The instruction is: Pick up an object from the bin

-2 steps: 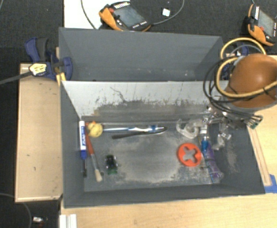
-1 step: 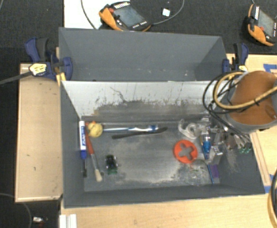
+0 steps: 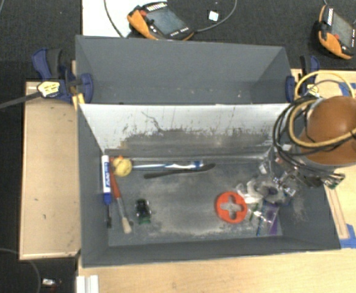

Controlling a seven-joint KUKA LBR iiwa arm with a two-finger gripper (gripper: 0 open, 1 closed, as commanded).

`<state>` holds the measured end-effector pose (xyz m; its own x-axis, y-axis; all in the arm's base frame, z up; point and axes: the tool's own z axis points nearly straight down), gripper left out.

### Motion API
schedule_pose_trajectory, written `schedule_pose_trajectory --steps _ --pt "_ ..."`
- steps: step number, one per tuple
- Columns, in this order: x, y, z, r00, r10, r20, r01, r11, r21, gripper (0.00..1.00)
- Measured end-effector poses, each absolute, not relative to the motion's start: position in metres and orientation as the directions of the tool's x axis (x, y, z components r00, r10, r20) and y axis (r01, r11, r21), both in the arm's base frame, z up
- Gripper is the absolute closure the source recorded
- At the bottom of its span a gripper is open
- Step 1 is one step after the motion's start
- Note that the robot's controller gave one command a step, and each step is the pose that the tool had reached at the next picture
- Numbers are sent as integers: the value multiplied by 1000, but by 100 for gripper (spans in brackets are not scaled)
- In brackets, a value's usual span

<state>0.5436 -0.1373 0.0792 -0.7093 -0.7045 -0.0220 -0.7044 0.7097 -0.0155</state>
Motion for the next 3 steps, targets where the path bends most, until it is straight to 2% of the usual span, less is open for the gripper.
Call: schedule_pose_trajectory --steps 1,2,3 --pt "543 -140 79 -597 -802 -26 -802 597 -19 100" --pt "542 -140 89 -607 -794 -23 -794 607 -17 100" --pt "541 -139 121 -606 -795 -22 -795 606 -14 100"
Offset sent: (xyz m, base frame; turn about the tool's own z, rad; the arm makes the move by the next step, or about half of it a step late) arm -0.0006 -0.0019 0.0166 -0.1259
